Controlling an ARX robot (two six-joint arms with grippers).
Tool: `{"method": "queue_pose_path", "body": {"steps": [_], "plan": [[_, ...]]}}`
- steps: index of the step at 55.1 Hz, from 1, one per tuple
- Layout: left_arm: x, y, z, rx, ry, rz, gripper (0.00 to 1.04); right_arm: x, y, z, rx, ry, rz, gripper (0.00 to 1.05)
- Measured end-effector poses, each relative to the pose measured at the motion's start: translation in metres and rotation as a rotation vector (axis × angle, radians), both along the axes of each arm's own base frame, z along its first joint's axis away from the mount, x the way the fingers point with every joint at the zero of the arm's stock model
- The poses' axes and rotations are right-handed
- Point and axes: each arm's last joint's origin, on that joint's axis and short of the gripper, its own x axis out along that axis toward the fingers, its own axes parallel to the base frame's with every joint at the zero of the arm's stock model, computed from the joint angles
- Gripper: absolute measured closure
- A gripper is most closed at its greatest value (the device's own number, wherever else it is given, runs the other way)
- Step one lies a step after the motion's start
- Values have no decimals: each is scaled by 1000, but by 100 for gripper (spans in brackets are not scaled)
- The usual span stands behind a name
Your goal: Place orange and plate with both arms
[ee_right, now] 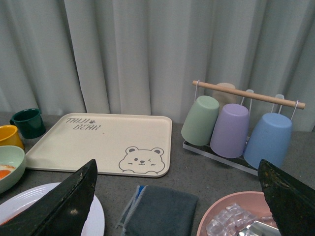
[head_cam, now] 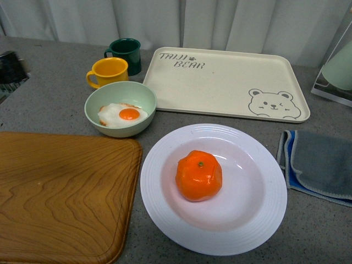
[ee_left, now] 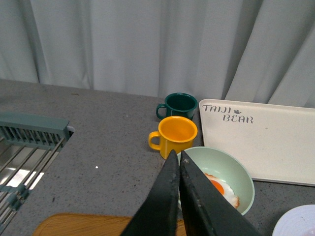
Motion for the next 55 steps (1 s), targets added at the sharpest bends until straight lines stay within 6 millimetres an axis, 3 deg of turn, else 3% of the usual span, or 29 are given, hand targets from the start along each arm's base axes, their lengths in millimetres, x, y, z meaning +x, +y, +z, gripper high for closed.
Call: {"method": "queue_pose_path", "body": {"steps": [13, 25, 38, 55], "plan": [[-31, 23, 15, 6, -3, 0, 101, 0, 0, 0, 0, 0, 0, 9], [-53, 35, 17, 5, -10, -2, 101, 0, 0, 0, 0, 0, 0, 9], [-67, 48, 19, 4, -15, 6, 101, 0, 0, 0, 0, 0, 0, 9], [-80, 49, 25, 4, -38, 4, 101, 0, 0, 0, 0, 0, 0, 9]]}}
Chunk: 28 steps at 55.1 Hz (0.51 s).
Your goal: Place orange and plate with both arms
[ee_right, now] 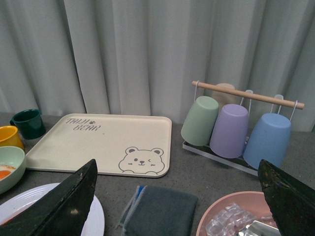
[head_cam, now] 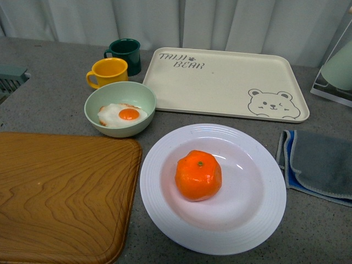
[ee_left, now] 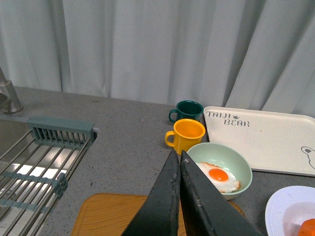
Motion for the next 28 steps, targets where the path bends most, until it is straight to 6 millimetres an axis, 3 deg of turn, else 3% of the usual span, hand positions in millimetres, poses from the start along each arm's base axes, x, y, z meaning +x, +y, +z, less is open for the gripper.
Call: {"method": "queue_pose_path", "body": {"steps": [28], "plan": [[-15, 0, 3, 0, -9, 0, 101, 0, 0, 0, 0, 0, 0, 9]]}}
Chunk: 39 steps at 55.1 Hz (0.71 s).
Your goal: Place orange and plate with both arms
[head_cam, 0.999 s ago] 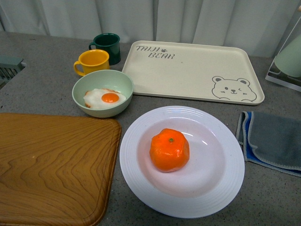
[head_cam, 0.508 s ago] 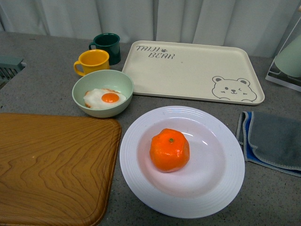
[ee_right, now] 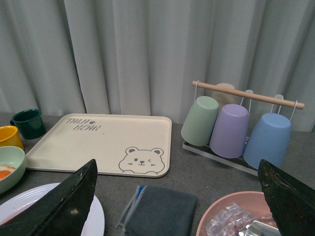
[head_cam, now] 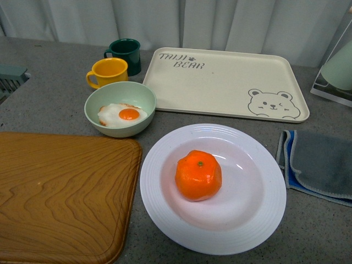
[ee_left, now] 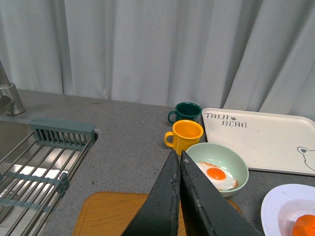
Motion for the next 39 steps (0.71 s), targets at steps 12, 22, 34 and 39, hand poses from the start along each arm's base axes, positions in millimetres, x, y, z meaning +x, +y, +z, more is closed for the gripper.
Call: {"method": "queue_pose_path", "body": {"steps": [12, 22, 34, 39], "plan": [[-5, 0, 0, 0, 0, 0, 101, 0, 0, 0, 0, 0, 0, 9], [-8, 0, 0, 0, 0, 0, 101, 0, 0, 0, 0, 0, 0, 9], [-20, 0, -4, 0, 5, -3, 71, 0, 0, -1, -51, 48, -52, 9], [-20, 0, -4, 0, 5, -2, 55, 9, 6, -1, -171, 220, -120, 9]]}}
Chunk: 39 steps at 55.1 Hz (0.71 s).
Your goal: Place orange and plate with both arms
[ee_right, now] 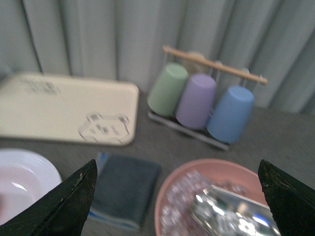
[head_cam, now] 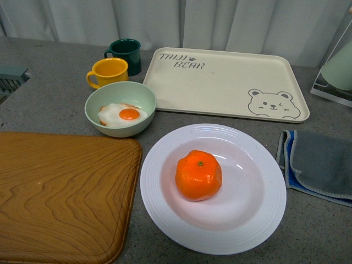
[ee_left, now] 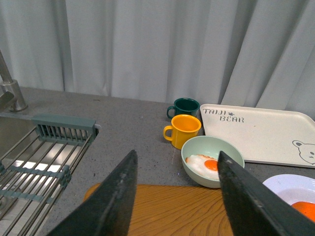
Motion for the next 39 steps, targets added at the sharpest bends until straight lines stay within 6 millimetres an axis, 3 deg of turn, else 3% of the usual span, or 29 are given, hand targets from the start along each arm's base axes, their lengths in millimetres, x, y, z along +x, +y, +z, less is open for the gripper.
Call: {"method": "queue_pose_path", "body": {"steps": [7, 16, 29, 39], "plan": [[0, 0, 0, 0, 0, 0, 33, 20, 19, -4, 53, 163, 110, 9], [0, 0, 0, 1, 0, 0, 5, 52, 42, -23, 317, 451, 171, 9], [0, 0, 0, 2, 0, 0, 7, 95, 52, -63, 572, 779, -26, 9], [0, 0, 0, 3, 0, 0, 7, 119, 60, -84, 623, 875, -82, 9]]}}
